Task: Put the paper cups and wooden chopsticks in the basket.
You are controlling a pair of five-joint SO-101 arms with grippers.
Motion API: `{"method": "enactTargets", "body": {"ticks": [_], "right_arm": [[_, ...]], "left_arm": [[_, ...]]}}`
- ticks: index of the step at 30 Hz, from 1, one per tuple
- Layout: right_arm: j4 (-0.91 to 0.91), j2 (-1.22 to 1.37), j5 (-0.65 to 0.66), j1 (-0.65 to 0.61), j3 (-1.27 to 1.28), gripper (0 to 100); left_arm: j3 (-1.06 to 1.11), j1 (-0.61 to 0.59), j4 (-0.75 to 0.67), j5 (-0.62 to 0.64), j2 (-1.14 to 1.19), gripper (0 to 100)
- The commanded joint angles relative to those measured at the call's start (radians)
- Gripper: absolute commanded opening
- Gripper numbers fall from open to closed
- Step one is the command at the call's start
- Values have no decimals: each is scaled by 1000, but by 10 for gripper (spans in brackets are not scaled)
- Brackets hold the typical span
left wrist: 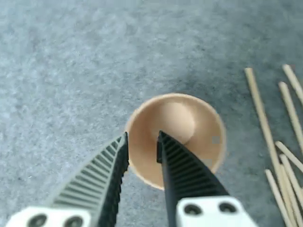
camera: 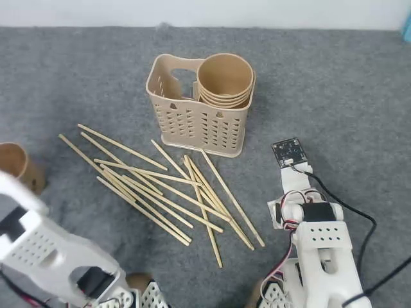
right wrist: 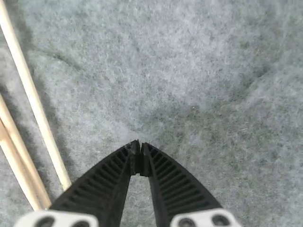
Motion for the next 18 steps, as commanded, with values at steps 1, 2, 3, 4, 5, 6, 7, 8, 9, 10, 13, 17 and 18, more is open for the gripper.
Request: {"method": "enactTargets", "body": {"ticks": [1,2,3,4,5,6,7,8,9,10,13,17,18], "right_arm": [[-15,-2,15,-10,-8,9],[-15,-2,15,-10,-8,9],[-15,-2,15,-10,-8,9],[-15,-2,17,-10,-8,9],[-15,-2,17,-10,-8,9],[-15,-2,18,-10,-8,9],[-15,-2,18,-10,-8,9],[-15,-2,20,-10,-8,9],[-15,-2,20,-10,-8,9],[-15,-2,21,-10,-8,9],[-13,-2,21,-10,-8,9],[-12,-2,23,-10,-8,9],[-12,-2,23,-10,-8,9]], "left_arm": [[88,94,35,-5,-103,94],[131,112,35,-6,-120,94],[173,130,35,-8,-138,94],[211,146,35,-11,-163,94],[246,160,35,-26,-189,94],[280,173,35,-38,-221,94],[312,181,34,-44,-256,94],[340,187,34,-46,-292,94],[367,189,31,-48,-328,94],[390,189,29,-48,-356,94],[464,186,-28,-49,-402,94],[561,175,-152,-49,-377,94],[581,173,-178,-49,-365,94]]}}
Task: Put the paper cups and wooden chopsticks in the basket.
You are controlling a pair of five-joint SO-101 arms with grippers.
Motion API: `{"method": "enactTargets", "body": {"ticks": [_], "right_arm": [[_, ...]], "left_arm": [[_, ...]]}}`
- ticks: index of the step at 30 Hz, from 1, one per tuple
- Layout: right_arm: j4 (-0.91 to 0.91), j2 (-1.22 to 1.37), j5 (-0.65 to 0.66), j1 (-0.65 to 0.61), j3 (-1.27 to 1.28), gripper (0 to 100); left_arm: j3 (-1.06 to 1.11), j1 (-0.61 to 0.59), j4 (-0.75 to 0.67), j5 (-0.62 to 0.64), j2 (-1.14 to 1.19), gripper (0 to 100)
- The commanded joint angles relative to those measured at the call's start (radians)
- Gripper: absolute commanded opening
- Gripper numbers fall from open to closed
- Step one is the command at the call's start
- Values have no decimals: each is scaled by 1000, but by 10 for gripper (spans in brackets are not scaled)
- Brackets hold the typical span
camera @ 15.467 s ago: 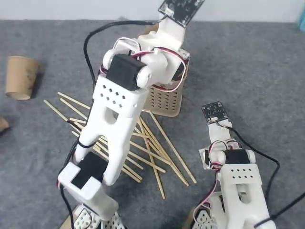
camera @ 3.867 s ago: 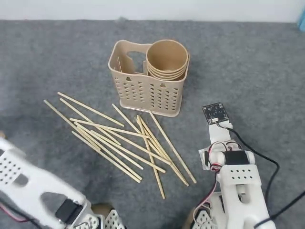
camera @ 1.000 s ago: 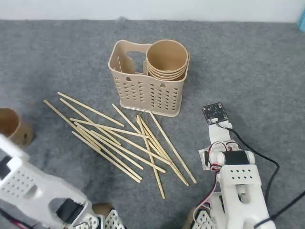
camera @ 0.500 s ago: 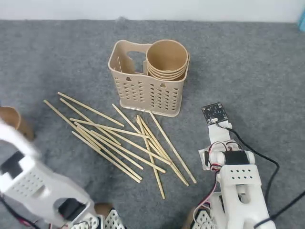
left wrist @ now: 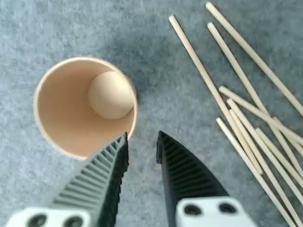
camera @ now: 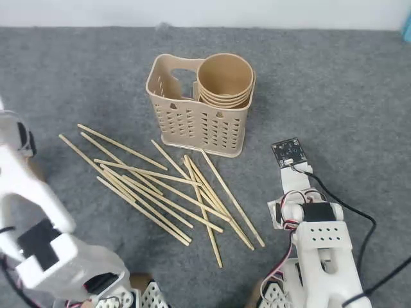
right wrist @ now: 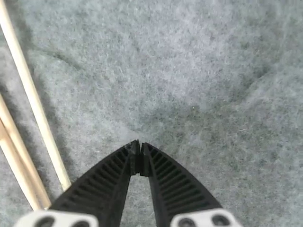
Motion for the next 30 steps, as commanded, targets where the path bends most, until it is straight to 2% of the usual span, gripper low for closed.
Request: {"method": "enactTargets", "body": {"ticks": [1,8,13,16,25,30], "right_arm": [[-12,-2,17,-10,-8,9],[-8,-2,17,-10,-8,9],[-8,-2,17,-10,-8,9],[-8,-2,17,-10,-8,9],[-8,-2,17,-10,-8,9],[-8,-2,17,-10,-8,9]], "left_arm": [[73,-5,-129,-11,-6,94],[84,-8,-264,-6,141,94],[82,0,-275,-6,215,92],[81,15,-253,-9,206,13],[81,115,-130,-5,-58,11],[81,227,-63,26,-287,11]]}}
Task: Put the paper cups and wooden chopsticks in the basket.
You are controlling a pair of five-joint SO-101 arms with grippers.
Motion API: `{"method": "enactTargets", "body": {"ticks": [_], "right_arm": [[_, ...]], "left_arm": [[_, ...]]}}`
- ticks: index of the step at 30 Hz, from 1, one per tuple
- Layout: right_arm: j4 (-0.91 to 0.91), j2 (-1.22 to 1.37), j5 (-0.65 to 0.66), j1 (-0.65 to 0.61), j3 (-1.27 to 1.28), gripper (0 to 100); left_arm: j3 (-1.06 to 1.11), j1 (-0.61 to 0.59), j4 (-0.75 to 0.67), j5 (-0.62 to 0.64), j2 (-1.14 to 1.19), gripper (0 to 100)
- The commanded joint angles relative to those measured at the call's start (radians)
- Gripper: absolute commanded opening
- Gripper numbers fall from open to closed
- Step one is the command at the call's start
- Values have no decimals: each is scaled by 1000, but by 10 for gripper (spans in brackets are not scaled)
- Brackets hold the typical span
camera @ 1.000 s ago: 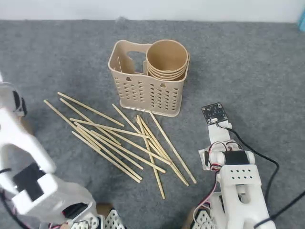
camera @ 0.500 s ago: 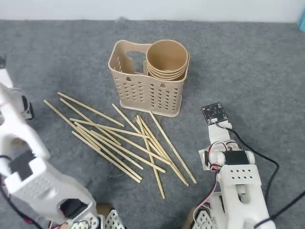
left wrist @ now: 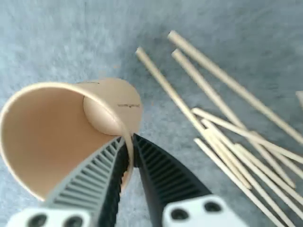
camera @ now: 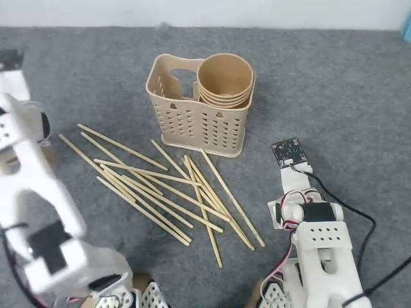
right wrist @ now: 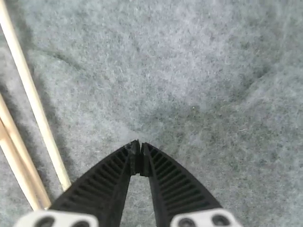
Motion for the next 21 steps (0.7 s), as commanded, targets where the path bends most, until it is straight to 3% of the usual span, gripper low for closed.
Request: {"method": "enactTargets", "body": {"ticks": [1,5,12,16,21], "right_arm": [[-8,-2,17,-10,-8,9],[-8,-2,17,-10,-8,9],[-8,-2,17,-10,-8,9],[-8,-2,17,-10,-8,9],[-8,-2,14,-10,-6,9]], "left_arm": [[-7,120,64,54,-265,11],[-44,284,74,178,-431,11],[-254,712,68,397,-491,11],[-403,902,43,428,-422,11],[-565,1059,23,434,-242,11]]}}
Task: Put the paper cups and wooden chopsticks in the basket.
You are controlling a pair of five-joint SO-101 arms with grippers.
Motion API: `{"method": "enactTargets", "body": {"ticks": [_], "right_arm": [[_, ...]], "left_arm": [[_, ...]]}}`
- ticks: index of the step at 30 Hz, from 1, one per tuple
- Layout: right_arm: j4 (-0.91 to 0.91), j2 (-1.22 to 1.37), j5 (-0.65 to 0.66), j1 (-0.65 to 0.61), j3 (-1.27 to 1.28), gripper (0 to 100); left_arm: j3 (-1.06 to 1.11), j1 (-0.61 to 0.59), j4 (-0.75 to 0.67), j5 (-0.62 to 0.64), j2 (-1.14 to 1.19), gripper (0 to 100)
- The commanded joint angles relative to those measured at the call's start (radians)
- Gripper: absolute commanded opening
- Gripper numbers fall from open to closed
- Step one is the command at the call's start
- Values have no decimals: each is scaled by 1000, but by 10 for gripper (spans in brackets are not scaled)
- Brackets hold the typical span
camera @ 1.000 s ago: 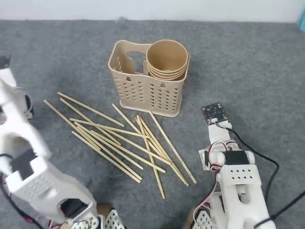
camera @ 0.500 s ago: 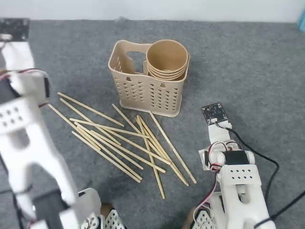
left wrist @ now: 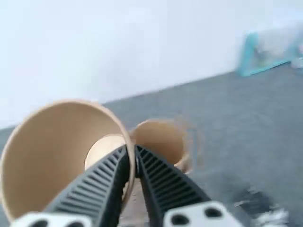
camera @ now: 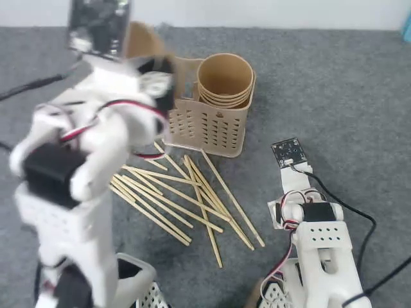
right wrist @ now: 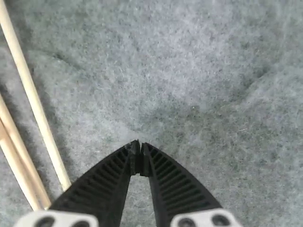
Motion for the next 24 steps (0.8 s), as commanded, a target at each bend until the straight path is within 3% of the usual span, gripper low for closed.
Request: {"method": "enactTargets", "body": {"ticks": [1,10,15,24], "right_arm": [[-8,-2,14,-10,-6,9],[-8,-2,17,-10,-6,9],[-13,-2,17,-10,-6,9],[-13,-2,17,-10,-6,9]], "left_arm": [[-157,135,-32,15,166,11],[-526,152,-25,11,508,11],[-680,160,100,-12,626,11],[-687,129,161,-109,681,12]]}}
